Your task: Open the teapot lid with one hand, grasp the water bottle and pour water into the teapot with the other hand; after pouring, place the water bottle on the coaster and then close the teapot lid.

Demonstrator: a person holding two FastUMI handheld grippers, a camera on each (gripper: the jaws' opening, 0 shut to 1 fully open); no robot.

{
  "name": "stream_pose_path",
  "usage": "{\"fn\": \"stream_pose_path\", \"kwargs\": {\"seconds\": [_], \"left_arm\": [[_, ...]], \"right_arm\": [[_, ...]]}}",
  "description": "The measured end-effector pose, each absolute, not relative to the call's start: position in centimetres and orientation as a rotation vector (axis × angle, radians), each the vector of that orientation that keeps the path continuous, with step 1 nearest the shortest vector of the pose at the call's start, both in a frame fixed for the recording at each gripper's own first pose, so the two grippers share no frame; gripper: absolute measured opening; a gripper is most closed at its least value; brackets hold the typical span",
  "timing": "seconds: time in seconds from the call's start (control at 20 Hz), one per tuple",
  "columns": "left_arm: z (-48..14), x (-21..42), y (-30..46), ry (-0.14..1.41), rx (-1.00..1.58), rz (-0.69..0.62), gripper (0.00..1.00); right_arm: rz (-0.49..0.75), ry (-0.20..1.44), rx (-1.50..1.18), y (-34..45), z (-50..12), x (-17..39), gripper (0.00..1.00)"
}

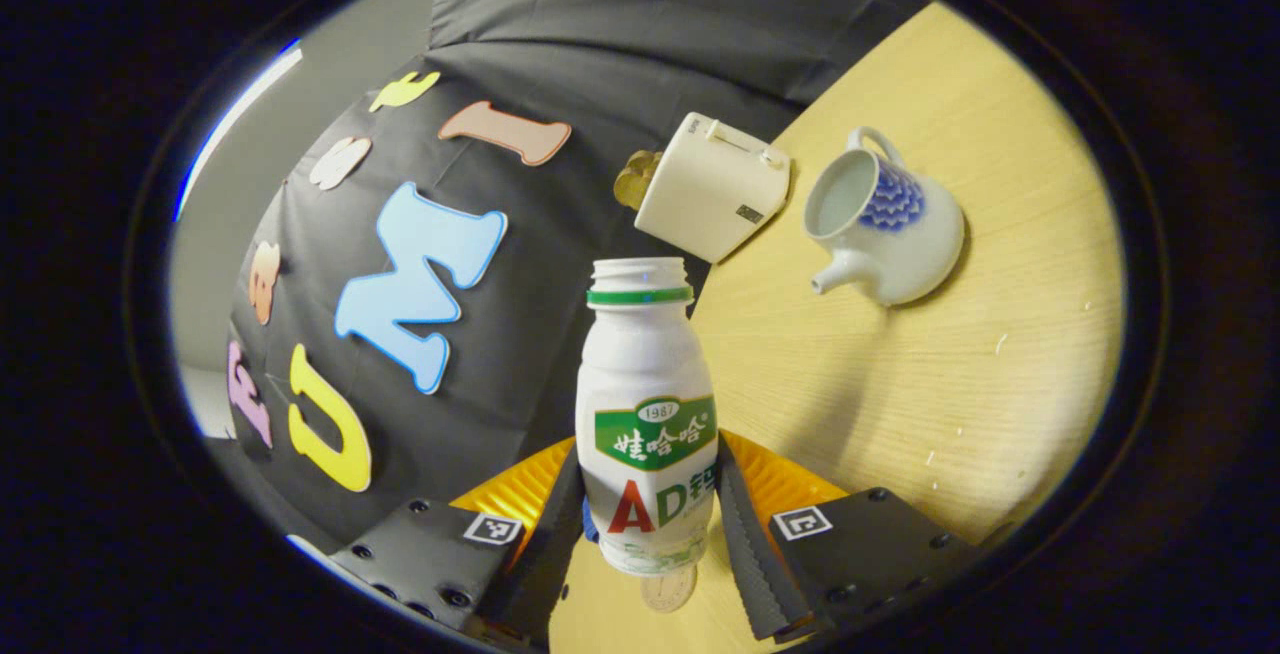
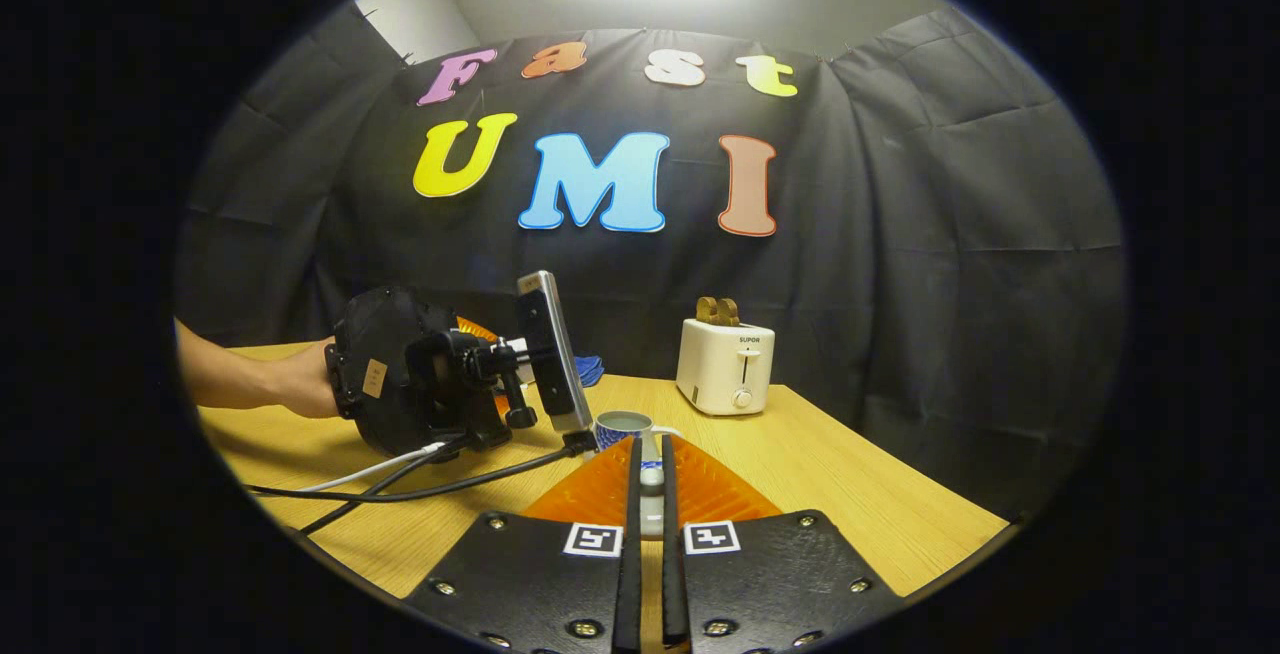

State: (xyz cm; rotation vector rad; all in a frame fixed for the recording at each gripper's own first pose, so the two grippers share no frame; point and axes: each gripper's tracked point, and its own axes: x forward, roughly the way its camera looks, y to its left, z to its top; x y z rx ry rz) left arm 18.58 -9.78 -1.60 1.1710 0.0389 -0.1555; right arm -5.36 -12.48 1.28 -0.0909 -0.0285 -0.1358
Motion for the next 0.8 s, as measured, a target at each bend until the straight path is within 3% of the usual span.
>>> {"fn": "stream_pose_path", "kwargs": {"seconds": [0.8], "left_arm": [[-1.5, 18.2, -14.1, -0.028, 1.557, -0.253, 0.79]], "right_arm": [[-0.174, -0.042, -0.060, -14.5, 1.6, -6.3, 0.08]]}}
